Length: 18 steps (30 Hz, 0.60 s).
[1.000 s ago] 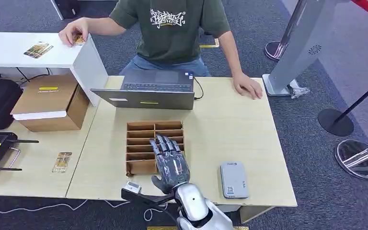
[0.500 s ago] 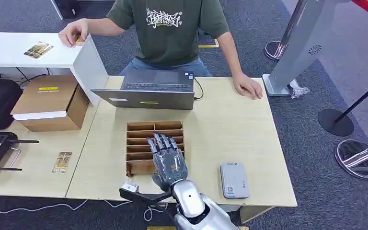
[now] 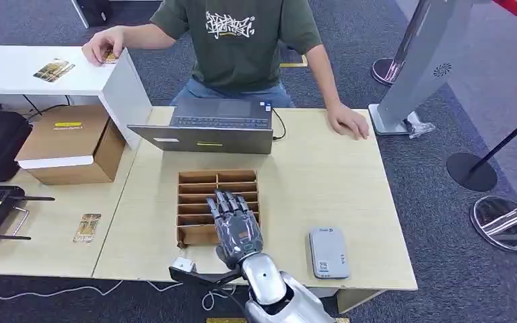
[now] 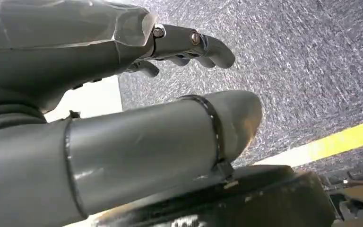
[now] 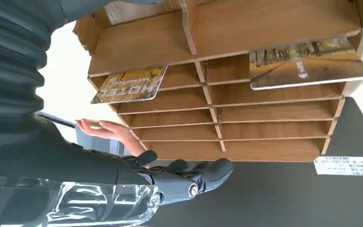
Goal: Pass the card to the sensor for recognition and then transmit it.
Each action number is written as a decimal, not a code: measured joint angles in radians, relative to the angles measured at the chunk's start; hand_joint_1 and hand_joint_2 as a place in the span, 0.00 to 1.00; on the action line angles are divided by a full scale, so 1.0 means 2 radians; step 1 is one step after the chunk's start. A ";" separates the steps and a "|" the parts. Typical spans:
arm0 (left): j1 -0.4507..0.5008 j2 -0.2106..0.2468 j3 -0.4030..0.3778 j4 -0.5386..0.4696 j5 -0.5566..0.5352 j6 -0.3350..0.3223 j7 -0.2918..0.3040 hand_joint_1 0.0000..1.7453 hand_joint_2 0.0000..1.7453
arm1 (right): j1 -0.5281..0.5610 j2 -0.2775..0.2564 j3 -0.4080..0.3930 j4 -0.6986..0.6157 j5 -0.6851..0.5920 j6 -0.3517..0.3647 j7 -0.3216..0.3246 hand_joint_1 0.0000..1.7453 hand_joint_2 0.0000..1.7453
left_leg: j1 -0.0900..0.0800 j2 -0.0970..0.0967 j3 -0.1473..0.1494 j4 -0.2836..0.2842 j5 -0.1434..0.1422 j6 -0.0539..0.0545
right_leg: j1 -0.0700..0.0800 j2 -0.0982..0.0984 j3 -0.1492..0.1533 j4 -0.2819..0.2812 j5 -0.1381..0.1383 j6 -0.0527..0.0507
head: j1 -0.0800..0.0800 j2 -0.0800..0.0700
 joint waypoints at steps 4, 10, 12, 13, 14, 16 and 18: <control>0.000 -0.001 0.000 0.000 -0.001 0.000 0.001 0.00 0.00 | -0.003 0.000 0.000 0.005 0.005 0.002 0.004 0.00 1.00 | 0.000 0.000 0.000 0.000 0.000 0.000 | 0.000 0.000 0.000 0.000 0.000 0.000 | 0.000 0.000; 0.000 -0.002 0.000 0.000 -0.003 0.000 0.001 0.00 0.00 | -0.008 0.001 -0.003 0.014 0.021 -0.001 0.009 0.00 1.00 | 0.000 0.000 0.000 0.000 0.000 0.000 | 0.000 0.000 0.000 0.000 0.000 0.000 | 0.000 0.000; 0.000 -0.002 0.000 0.000 -0.004 0.000 0.001 0.00 0.00 | -0.009 0.002 -0.006 0.016 0.026 -0.001 0.010 0.00 1.00 | 0.000 0.000 0.000 0.000 0.000 0.000 | 0.000 0.000 0.000 0.000 0.000 0.000 | 0.000 0.000; 0.000 -0.003 0.000 0.000 -0.004 0.000 0.001 0.00 0.00 | -0.009 0.002 -0.009 0.016 0.029 -0.001 0.011 0.00 1.00 | 0.000 0.000 0.000 0.000 0.000 0.000 | 0.000 0.000 0.000 0.000 0.000 0.000 | 0.000 0.000; 0.000 -0.003 0.000 0.000 -0.004 0.000 0.001 0.00 0.00 | -0.009 0.002 -0.012 0.017 0.032 -0.001 0.011 0.00 1.00 | 0.000 0.000 0.000 0.000 0.000 0.000 | 0.000 0.000 0.000 0.000 0.000 0.000 | 0.000 0.000; 0.000 -0.003 0.000 0.000 -0.004 0.000 0.001 0.00 0.00 | -0.009 0.002 -0.015 0.017 0.039 -0.001 0.013 0.00 1.00 | 0.000 0.000 0.000 0.000 0.000 0.000 | 0.000 0.000 0.000 0.000 0.000 0.000 | 0.000 0.000; 0.000 -0.003 0.001 0.000 -0.004 0.000 0.000 0.00 0.00 | -0.008 0.002 -0.021 0.017 0.050 0.000 0.016 0.00 1.00 | 0.000 0.000 0.000 0.000 0.000 0.000 | 0.000 0.000 0.000 0.000 0.000 0.000 | 0.000 0.000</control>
